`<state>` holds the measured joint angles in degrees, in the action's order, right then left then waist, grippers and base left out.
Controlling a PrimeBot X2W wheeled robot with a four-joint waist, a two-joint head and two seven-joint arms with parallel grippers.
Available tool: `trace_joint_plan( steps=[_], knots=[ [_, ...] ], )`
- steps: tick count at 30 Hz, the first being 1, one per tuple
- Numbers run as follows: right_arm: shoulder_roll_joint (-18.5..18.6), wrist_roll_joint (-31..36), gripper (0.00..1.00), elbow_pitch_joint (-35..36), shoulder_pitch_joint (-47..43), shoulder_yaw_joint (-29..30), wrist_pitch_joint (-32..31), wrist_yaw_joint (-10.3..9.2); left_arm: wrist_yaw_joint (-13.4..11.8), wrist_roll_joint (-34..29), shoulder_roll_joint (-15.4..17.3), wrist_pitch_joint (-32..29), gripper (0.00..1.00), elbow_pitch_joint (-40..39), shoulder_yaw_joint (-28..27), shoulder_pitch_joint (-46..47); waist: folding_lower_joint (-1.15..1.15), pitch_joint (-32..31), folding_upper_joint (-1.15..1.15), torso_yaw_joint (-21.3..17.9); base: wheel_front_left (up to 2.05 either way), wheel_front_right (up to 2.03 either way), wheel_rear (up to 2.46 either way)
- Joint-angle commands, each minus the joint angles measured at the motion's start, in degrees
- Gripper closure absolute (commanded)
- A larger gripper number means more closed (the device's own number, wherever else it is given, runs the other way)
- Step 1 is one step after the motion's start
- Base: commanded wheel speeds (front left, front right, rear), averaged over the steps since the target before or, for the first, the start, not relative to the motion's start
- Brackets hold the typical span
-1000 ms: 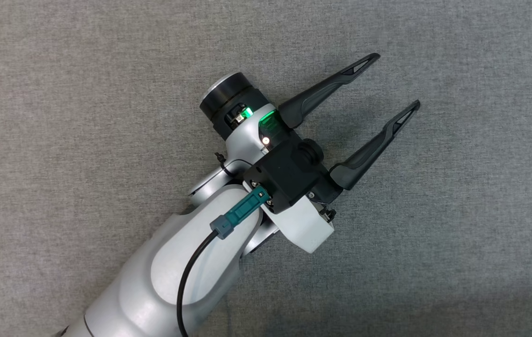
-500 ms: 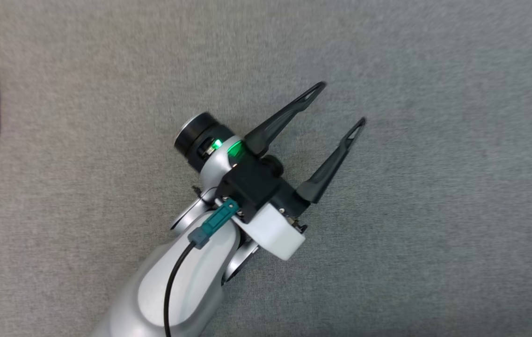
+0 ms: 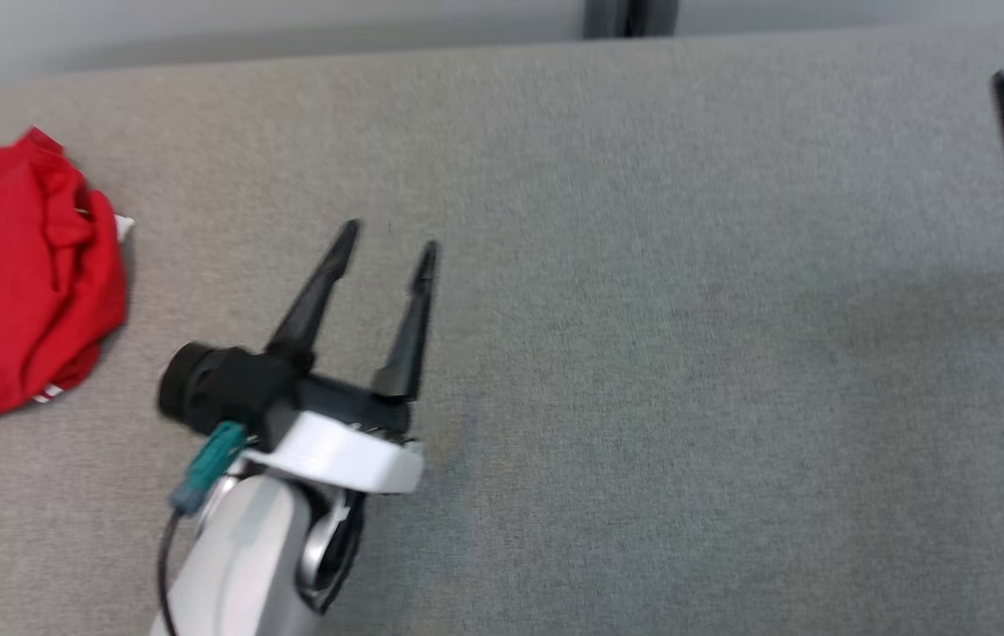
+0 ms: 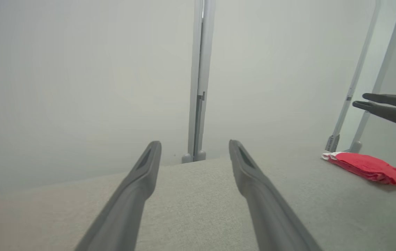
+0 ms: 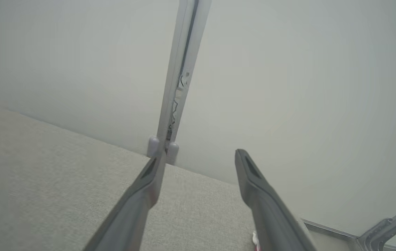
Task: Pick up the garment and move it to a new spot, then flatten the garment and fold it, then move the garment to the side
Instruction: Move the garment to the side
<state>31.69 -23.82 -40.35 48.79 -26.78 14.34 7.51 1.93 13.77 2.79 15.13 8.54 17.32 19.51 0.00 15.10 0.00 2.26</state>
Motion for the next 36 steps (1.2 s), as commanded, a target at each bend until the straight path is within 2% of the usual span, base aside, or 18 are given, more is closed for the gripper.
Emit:
trace_joint_plan(
  steps=[1,6,11,15,21,27,36],
  knots=[
    [-0.19,-0.17,0.00,0.28,-1.17,0.46,0.50,-0.04,-0.21,-0.48,0.23,0.03,0.00,-0.20,-0.49,-0.74,0.00,-2.39,0.00,1.23,0.00,0.00,0.00],
    [-5.68,0.65,0.00,5.12,-9.27,6.40,0.92,-0.04,-0.65,-1.14,0.26,0.03,0.00,-1.04,-6.60,-5.82,0.00,-5.41,0.00,2.29,0.00,0.00,0.00],
    [-12.02,3.82,0.00,12.89,-18.49,13.24,0.90,-0.04,-1.47,-0.39,0.21,0.03,0.00,-1.48,-10.73,-10.79,0.00,-8.15,0.00,2.80,0.00,0.00,0.00],
    [-16.98,7.36,0.00,18.33,-25.53,16.08,0.91,-0.03,-2.04,0.25,0.23,0.03,0.00,-1.68,-12.48,-14.52,0.00,-10.03,0.00,2.90,0.00,0.00,0.00],
    [-22.62,9.69,0.00,22.41,-33.22,19.56,0.92,-0.03,-2.15,0.21,0.23,0.03,0.00,-1.00,-11.98,-18.05,0.00,-11.75,0.00,3.37,0.00,0.00,0.00],
    [-25.09,10.65,0.00,24.16,-36.95,20.89,0.92,-0.03,-3.22,1.30,0.23,0.03,0.00,-1.13,-11.32,-19.00,0.00,-12.09,0.00,3.60,0.00,0.00,0.00],
    [-25.41,11.21,0.00,23.83,-37.70,21.11,0.93,-0.03,-3.05,0.79,0.23,0.03,0.00,-0.65,-11.39,-18.71,0.00,-12.64,0.00,3.48,0.00,0.00,0.00]
  ],
)
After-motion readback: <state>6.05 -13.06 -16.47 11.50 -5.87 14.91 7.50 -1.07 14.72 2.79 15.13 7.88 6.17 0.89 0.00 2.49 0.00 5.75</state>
